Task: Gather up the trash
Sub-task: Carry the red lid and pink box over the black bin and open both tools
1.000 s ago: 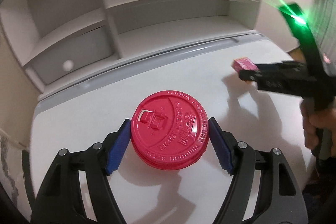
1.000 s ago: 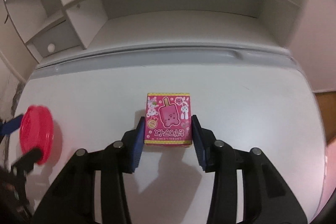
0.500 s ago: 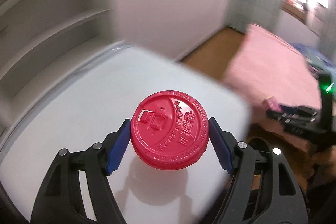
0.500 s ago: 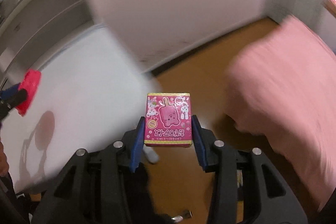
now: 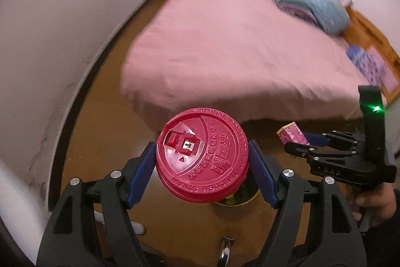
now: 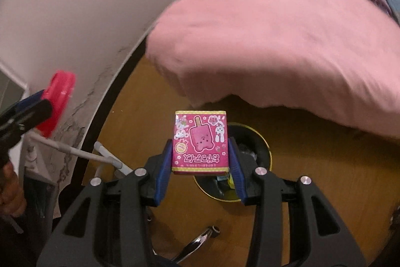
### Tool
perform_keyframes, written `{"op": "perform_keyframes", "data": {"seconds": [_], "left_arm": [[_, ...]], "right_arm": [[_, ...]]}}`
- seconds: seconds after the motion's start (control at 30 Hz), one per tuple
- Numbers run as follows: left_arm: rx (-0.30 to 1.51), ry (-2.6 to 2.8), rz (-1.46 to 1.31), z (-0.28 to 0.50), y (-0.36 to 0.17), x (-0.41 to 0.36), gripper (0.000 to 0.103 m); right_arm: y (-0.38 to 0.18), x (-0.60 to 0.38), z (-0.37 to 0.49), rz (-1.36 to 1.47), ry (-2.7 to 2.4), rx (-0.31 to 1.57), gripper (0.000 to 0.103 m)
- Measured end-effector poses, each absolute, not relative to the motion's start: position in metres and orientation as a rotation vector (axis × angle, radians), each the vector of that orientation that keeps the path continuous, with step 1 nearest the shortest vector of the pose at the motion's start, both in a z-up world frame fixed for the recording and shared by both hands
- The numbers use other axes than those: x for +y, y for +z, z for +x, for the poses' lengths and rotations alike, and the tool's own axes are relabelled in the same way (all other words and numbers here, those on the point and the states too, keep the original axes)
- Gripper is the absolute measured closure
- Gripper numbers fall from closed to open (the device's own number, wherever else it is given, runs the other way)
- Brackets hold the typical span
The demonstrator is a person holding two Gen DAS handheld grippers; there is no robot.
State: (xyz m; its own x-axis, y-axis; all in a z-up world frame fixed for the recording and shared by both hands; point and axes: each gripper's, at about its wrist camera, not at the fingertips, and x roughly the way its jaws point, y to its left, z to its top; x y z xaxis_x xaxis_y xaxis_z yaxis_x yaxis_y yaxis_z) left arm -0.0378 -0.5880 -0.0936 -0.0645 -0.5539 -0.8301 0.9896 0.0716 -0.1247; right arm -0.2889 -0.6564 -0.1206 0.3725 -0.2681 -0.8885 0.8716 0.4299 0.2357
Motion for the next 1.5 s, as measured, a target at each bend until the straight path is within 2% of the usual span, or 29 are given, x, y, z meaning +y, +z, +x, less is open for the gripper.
{"op": "perform_keyframes", "data": {"seconds": [0.27,0.47,0.77,1.13,1.2,1.37,1.43,1.5], "left_arm": [[1.017,-1.464,0.788,-0.070,-0.181,-0.646,0.032],[1.057,-1.447,0.831,-0.088,-0.209,-0.661,0.032],[1.088,-1.436,0.835,-0.087,-0.215,-0.666,0.032],[1.085,-1.463,0.838,-0.096,-0.211,-0.667,0.032],[1.082,-1.477,0.842,-0.100,-0.209,-0.667,0.031],[1.073,-1.515,0.849,-0.110,-0.204,-0.665,0.031],[1.081,-1.537,0.844,-0.114,-0.199,-0.666,0.029],[1.079,-1.541,0.847,-0.118,-0.195,-0.668,0.021]], "right_arm": [[-0.178,-0.683,-0.301,0.931,-0.814,0.946,0.061],[-0.200,-0.687,-0.300,0.965,-0.800,0.974,0.061],[-0.211,-0.696,-0.298,0.990,-0.794,0.978,0.060],[-0.197,-0.696,-0.306,0.989,-0.827,0.932,0.051],[-0.194,-0.697,-0.309,0.985,-0.841,0.924,0.046],[-0.175,-0.696,-0.319,0.966,-0.874,0.888,0.044],[-0.165,-0.695,-0.324,0.959,-0.892,0.864,0.038],[-0.154,-0.693,-0.329,0.946,-0.911,0.837,0.033]]}}
